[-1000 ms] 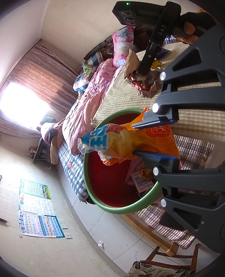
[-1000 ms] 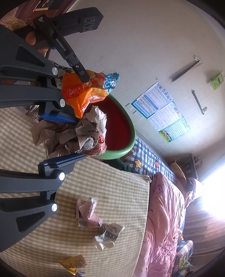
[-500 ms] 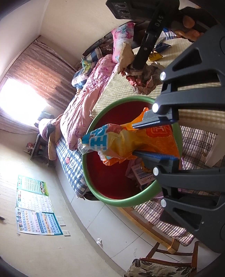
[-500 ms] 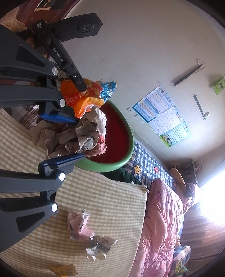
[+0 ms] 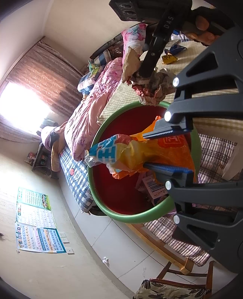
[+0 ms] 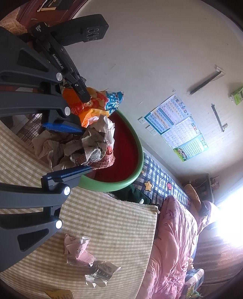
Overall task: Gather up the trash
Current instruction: 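Carry the chip bag and crumpled paper over the red bucket with both tools, then open both tools to drop the chip bag and paper into the bucket, then move both open tools back to the pink paper and yellow wrapper, then grasp the pink paper with the left tool while the right tool grasps the yellow wrapper, then carry the pink paper and yellow wrapper over the red bucket with both tools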
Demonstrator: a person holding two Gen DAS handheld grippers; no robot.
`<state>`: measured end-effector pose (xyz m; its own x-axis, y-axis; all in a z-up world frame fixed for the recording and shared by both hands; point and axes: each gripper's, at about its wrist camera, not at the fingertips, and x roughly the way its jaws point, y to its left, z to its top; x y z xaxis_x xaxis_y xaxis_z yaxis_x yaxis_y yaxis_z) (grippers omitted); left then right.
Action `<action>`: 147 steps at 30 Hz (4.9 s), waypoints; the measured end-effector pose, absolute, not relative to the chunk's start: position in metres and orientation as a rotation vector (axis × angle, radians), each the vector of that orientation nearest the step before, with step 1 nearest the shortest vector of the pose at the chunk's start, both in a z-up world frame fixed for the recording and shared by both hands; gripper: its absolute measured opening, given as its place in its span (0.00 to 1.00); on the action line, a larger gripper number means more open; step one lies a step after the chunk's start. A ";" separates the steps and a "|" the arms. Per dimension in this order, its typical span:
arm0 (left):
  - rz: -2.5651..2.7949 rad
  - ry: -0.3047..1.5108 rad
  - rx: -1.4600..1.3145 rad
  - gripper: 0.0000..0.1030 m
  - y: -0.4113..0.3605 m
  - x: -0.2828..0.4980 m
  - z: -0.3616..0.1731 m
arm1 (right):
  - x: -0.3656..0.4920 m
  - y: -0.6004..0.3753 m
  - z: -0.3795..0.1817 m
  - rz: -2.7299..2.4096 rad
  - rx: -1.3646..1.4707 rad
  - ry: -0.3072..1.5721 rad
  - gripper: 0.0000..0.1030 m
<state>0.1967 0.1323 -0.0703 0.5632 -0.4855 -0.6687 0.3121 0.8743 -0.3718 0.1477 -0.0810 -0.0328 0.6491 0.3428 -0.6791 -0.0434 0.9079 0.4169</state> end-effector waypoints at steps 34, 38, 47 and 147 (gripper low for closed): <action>-0.422 0.813 -0.083 0.60 0.074 0.191 -0.066 | 0.102 -0.232 -0.064 -0.190 0.266 0.887 0.57; -0.486 0.827 -0.073 0.62 0.043 0.182 -0.068 | 0.083 -0.264 -0.086 -0.249 0.238 0.962 0.59; -0.684 0.844 0.025 0.77 -0.062 0.164 -0.078 | 0.074 -0.271 -0.115 -0.152 0.237 1.031 0.23; -0.590 0.883 -0.038 0.31 -0.038 0.128 -0.086 | 0.055 -0.213 -0.078 0.122 0.416 0.961 0.37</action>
<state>0.1280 -0.0378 -0.0861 0.4874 -0.5005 -0.7155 0.4700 0.8410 -0.2681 0.0549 -0.2135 -0.0781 0.5724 0.2829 -0.7696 0.0813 0.9144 0.3966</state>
